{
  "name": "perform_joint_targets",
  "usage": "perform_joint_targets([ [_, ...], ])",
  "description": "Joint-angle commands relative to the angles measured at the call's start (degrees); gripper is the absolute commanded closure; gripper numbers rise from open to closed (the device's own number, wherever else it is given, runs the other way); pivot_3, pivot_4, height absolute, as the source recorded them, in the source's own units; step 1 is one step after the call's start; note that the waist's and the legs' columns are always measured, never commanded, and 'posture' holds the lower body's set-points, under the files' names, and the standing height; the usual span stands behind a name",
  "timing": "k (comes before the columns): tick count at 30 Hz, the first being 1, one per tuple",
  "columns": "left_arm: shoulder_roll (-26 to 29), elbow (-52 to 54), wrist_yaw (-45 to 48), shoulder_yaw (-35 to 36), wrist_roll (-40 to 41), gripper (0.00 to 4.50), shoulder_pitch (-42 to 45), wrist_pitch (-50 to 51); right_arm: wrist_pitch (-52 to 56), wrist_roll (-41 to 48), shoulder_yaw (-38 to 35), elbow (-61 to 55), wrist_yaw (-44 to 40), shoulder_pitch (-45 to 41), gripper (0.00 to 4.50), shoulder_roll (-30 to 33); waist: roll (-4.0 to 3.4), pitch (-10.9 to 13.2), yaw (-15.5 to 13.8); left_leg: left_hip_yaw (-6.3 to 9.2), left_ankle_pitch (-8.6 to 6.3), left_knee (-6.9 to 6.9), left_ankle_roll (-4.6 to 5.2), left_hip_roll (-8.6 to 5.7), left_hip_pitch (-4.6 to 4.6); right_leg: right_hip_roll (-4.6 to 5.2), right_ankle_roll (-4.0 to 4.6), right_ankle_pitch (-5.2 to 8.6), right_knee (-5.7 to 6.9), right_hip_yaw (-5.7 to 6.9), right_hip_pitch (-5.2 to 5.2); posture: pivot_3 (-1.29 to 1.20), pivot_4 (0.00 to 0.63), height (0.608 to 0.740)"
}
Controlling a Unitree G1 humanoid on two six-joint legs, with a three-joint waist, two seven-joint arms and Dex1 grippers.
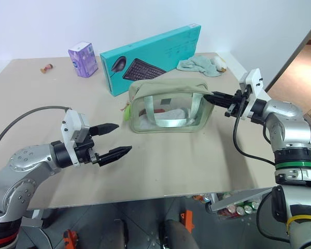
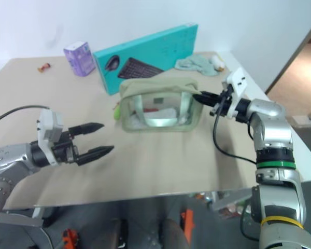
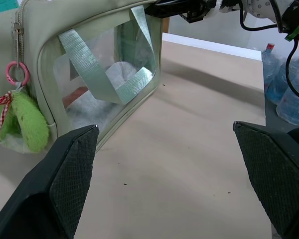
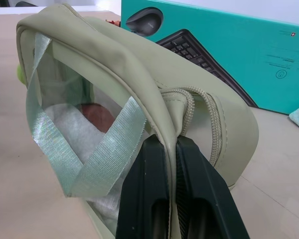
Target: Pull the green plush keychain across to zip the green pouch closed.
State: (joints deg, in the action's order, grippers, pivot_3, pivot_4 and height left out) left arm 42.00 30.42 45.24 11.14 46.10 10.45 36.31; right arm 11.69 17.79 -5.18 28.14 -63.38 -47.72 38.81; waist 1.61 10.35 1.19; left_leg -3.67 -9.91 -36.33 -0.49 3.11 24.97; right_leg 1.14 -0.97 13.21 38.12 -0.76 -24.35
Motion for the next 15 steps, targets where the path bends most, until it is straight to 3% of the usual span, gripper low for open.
perform_joint_targets([
  [1, 0.1, 1.1, -0.5, 1.2, -0.4, 0.00, 0.2, -1.1, -0.5, 1.0, -0.2, -4.1, -0.5, -1.2, 4.47, -0.6, 0.00, 0.0, 0.0, 0.00, 0.00, 0.00, 0.00, 0.01, 0.00, -0.01, 0.00, 0.00, 0.00, 0.00, 0.00, 0.00, 0.150, 0.740],
  [9, 0.5, 1.0, -2.3, 8.3, 0.7, 0.00, -4.4, -1.0, 6.9, 5.3, 2.5, -19.1, -0.3, -0.6, 4.47, -5.9, 0.00, 0.0, 0.3, 0.01, -0.02, 0.01, -0.04, 0.33, 0.02, -0.30, 0.13, -0.05, 0.04, -0.02, -0.12, 0.00, 0.150, 0.740],
  [15, 0.4, 2.1, -2.7, 11.1, 0.3, 0.00, -8.2, -1.6, 8.2, 6.8, 4.3, -22.8, -1.6, 0.0, 4.47, -7.8, 0.00, 0.0, 0.0, -0.07, -0.07, 0.00, -0.11, 0.34, 0.05, -0.25, 0.17, -0.03, 0.03, -0.04, -0.15, 0.00, 0.150, 0.740],
])
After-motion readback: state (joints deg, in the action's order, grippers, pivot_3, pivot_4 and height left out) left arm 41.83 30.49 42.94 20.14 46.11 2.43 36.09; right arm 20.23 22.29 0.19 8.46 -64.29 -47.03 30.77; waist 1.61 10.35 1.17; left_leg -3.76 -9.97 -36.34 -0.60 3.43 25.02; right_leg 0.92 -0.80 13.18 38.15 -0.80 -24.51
